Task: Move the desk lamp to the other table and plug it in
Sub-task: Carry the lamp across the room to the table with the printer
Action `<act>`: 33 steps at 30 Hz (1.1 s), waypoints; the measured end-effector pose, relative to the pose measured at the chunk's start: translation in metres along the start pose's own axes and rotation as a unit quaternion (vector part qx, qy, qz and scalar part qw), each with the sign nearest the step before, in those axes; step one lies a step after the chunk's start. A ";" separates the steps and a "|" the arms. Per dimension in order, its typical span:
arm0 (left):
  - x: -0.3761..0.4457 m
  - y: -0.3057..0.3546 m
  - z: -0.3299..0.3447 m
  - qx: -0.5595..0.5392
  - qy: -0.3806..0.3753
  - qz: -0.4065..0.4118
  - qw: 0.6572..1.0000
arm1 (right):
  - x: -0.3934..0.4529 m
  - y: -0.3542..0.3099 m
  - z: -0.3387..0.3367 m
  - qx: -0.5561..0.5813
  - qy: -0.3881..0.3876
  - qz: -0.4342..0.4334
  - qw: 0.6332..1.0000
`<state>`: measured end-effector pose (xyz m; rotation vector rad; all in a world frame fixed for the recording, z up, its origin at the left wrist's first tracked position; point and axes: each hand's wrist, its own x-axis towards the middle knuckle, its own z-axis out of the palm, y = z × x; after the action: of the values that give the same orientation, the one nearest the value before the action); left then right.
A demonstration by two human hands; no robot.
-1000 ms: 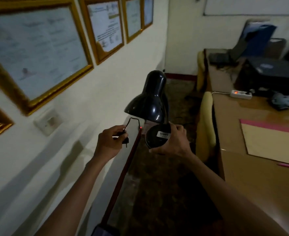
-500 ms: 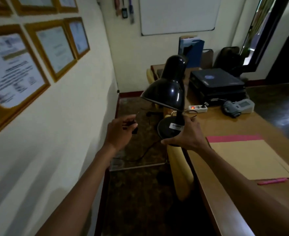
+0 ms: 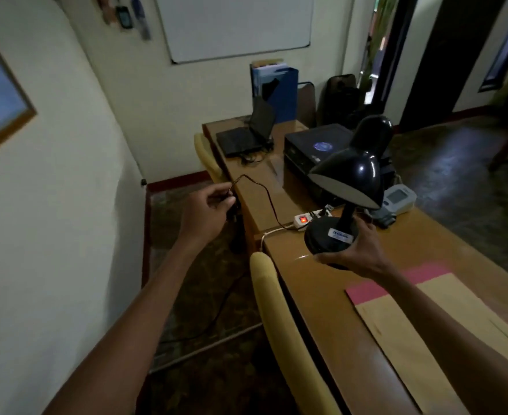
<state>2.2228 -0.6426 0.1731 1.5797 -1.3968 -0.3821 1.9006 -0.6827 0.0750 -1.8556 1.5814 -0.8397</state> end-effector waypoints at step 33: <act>0.194 -0.035 0.291 -0.076 -0.223 -0.015 0.972 | 0.132 0.238 0.036 -0.032 0.052 0.239 0.969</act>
<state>2.0825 -0.9477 0.0691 1.4425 -1.6334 -0.8855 1.7903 -0.8490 -0.1134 -1.3908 2.0292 -0.6764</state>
